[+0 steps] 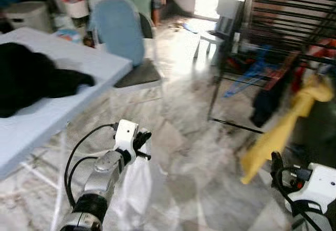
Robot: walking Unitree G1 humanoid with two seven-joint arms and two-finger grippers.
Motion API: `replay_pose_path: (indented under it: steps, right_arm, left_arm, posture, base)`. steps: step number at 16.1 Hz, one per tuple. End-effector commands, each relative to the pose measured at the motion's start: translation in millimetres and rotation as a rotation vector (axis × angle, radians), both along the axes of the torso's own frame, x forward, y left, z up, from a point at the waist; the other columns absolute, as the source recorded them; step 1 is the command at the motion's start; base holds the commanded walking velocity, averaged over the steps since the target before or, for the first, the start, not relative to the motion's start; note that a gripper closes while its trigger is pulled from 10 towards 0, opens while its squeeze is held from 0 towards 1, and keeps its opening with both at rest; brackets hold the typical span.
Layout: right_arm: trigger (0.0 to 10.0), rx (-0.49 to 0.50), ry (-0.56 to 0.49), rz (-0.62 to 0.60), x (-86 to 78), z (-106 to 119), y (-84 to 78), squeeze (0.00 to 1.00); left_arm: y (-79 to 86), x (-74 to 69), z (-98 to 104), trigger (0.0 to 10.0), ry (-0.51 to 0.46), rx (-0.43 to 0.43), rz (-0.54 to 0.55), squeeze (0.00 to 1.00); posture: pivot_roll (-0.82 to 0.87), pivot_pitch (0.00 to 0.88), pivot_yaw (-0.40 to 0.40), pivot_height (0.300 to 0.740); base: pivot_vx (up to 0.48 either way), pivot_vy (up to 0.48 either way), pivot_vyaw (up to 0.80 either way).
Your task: Hang hanger
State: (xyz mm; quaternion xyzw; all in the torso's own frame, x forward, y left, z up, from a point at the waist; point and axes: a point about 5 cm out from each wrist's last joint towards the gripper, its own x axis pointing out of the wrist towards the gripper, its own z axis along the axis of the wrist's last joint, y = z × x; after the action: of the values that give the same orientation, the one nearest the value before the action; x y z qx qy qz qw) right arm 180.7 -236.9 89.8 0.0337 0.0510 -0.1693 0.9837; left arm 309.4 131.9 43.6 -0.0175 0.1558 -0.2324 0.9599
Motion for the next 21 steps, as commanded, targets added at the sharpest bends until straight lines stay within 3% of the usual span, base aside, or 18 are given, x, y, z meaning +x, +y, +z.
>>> replay_pose_path:
  steps: [1,5,12,17,21]
  right_arm:
    - [10.0,0.007,-0.022,0.004,2.1,6,3.2,0.00]
    - [10.0,0.021,-0.015,0.022,6.4,4,10.2,0.00]
    - [10.0,0.020,-0.009,0.027,9.3,5,12.8,0.00]
    - [10.0,0.026,0.004,0.025,10.0,2,16.7,0.00]
    - [10.0,0.026,0.000,0.029,13.4,2,17.9,0.00]
  left_arm:
    - [-0.7,2.3,7,10.0,-0.029,0.002,-0.014,0.00]
    - [0.1,-5.7,1,10.0,0.004,0.015,-0.039,0.00]
    - [-15.5,-10.6,4,10.0,0.005,0.006,-0.187,0.00]
    - [-19.1,1.5,19,10.0,-0.061,0.053,-0.276,0.00]
    - [-18.9,9.7,24,10.0,-0.069,0.059,-0.273,0.00]
  posture:
    - [-0.02,0.000,-0.035,0.740]
    - [-0.02,0.000,-0.042,0.740]
    - [-0.02,0.000,-0.045,0.740]
    - [-0.02,0.000,-0.048,0.740]
    - [-0.02,0.000,-0.044,0.740]
  base:
    - [0.000,0.480,0.00]
    - [0.000,0.442,-0.14]
    - [0.000,0.000,-0.80]
    - [0.000,0.000,-0.80]
    - [0.000,0.000,-0.73]
